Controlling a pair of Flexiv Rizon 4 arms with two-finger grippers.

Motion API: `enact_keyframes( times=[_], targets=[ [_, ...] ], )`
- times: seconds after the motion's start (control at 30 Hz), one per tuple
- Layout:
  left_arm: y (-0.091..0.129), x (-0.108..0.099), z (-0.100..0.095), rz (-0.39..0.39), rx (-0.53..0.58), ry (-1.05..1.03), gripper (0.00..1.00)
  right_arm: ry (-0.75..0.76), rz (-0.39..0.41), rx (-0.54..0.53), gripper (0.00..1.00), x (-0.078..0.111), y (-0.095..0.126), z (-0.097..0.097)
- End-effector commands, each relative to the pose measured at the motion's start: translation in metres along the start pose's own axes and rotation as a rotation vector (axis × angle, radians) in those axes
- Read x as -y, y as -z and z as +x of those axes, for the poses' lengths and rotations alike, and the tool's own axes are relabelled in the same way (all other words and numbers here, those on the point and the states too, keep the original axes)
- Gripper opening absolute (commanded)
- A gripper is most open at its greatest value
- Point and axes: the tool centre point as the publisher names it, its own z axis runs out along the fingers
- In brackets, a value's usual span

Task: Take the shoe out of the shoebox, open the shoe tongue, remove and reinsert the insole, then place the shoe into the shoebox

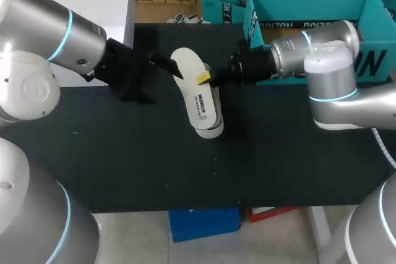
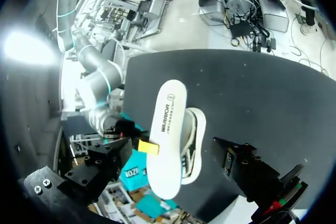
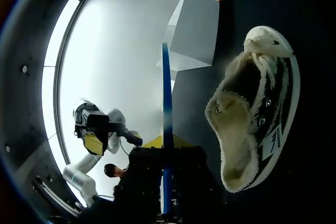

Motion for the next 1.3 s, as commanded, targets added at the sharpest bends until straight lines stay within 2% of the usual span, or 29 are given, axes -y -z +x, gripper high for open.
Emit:
enact_keyframes(
  times=[0.03,0.5,0.6,0.67,0.73,0.8,0.87,1.13,1.3],
  targets=[
    [0.000,0.003,0.006,-0.007,0.239,-0.004,1.00,0.000,0.000,0.000,0.00,-0.001,-0.001,-0.001],
    [0.000,0.003,0.006,-0.007,0.239,-0.004,1.00,0.000,0.000,0.000,0.00,-0.001,-0.001,-0.001],
    [-0.002,0.003,0.006,0.031,0.309,-0.001,1.00,0.000,0.000,0.000,0.00,-0.001,-0.001,-0.001],
    [0.001,0.002,0.008,-0.019,0.357,-0.058,1.00,0.000,0.000,0.000,0.00,-0.001,-0.001,-0.001],
    [0.002,0.000,0.013,-0.005,0.433,-0.020,1.00,0.000,0.000,0.000,0.00,-0.001,-0.001,-0.001],
    [0.003,-0.003,0.018,-0.024,0.467,-0.012,1.00,0.000,0.000,0.000,0.00,-0.001,-0.001,-0.001],
    [0.002,-0.007,0.023,-0.011,0.514,0.013,1.00,0.000,0.000,0.000,0.00,-0.001,-0.001,-0.001],
    [0.000,-0.022,0.034,-0.049,0.639,0.030,1.00,0.000,0.000,0.000,0.00,-0.001,-0.001,-0.001],
    [-0.006,-0.028,0.036,-0.036,0.710,0.048,1.00,0.000,0.000,0.000,0.00,-0.001,-0.001,-0.001]
  ],
)
